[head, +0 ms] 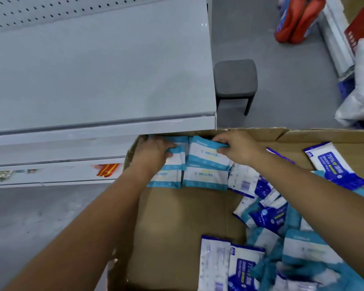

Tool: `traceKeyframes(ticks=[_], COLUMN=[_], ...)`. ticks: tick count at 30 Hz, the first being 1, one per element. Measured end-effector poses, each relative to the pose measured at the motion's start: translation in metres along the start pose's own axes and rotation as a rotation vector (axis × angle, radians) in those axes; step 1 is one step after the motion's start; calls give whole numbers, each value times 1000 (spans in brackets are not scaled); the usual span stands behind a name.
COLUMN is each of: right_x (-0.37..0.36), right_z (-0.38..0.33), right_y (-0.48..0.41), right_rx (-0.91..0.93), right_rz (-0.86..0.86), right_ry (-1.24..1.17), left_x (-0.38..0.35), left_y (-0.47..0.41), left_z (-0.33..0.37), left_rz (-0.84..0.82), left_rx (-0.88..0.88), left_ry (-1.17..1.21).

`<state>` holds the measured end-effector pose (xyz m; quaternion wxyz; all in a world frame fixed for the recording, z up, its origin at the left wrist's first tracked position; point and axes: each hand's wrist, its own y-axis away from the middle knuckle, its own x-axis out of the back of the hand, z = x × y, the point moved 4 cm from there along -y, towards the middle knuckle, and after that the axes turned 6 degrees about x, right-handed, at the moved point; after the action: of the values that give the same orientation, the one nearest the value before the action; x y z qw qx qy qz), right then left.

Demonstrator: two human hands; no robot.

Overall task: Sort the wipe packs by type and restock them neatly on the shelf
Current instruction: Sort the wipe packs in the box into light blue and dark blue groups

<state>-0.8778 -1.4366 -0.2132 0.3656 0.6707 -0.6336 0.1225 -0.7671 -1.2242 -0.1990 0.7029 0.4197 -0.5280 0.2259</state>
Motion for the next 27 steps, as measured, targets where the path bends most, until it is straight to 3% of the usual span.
traceKeyframes(ticks=[3, 7, 10, 16, 21, 27], right_x=[-15, -30, -43, -54, -55, 13], right_z=[-15, -30, -23, -19, -18, 41], right_y=[-20, -27, -25, -15, -7, 96], right_rx=[23, 93, 107, 137, 202, 3], right_rz=[104, 257, 370, 351, 168, 374], right_ry=[271, 618, 666, 770, 543, 217], left_x=[-1, -12, -19, -28, -36, -62], left_y=[-24, -22, -23, -16, 13, 59], left_z=[-5, -1, -1, -1, 38, 150], left_rz=[59, 252, 300, 399, 495, 268], left_rx=[18, -121, -185, -166, -221, -479], left_ry=[-126, -155, -147, -203, 12, 314])
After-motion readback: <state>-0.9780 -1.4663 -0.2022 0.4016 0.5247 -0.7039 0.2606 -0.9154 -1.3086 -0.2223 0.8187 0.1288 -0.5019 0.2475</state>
